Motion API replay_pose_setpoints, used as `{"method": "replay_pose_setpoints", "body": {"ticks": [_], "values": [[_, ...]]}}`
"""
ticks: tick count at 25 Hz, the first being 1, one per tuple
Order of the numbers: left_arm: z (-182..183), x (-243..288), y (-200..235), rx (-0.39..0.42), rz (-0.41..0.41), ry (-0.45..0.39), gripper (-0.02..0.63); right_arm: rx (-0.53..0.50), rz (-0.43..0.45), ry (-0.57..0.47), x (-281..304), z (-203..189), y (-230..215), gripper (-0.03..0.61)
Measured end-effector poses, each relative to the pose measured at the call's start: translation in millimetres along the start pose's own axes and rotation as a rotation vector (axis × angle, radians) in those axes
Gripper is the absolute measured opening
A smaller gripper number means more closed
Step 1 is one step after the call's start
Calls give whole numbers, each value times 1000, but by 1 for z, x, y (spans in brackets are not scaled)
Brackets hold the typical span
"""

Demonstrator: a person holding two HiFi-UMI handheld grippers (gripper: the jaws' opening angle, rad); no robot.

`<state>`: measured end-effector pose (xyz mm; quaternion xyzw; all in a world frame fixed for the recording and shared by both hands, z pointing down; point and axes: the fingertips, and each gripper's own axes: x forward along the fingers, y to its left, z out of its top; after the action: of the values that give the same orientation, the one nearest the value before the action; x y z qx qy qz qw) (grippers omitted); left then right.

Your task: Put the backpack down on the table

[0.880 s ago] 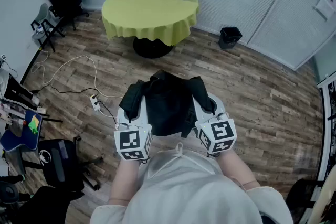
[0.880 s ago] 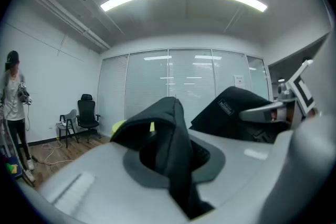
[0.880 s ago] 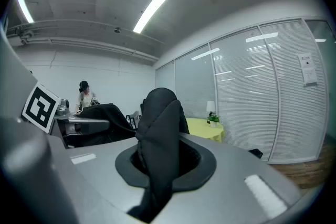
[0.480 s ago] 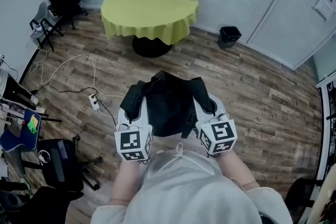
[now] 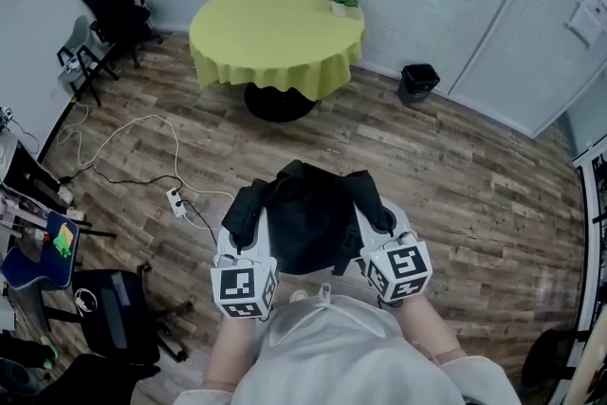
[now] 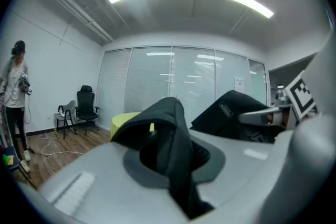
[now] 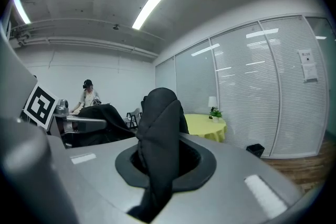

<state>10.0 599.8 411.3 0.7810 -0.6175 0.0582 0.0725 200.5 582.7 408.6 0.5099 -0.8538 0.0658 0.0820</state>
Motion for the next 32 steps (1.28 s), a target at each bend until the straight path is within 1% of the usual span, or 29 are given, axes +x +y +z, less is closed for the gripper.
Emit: {"method": "replay_pose_setpoints", "body": {"ticks": [4,8,13,20,26,32], "values": [[-1,1,20,8,-3,9,41,3,3,5,15,-2,14,34],[-5,9,38,-1,14,19,41,3,15,14,35,-5,22,34],[-6,39,53,-10,41,41,41,3,52,32,74,-5,13,34],[9,123,62,-1,98,48,41,2,124,26,154,8,-39,34],[36,215,59,-8,143,30,41,-30,191,5,227,39,-104,34],[50,307,50,-15,165,29,40,-46,232,-5,297,59,-175,34]]}}
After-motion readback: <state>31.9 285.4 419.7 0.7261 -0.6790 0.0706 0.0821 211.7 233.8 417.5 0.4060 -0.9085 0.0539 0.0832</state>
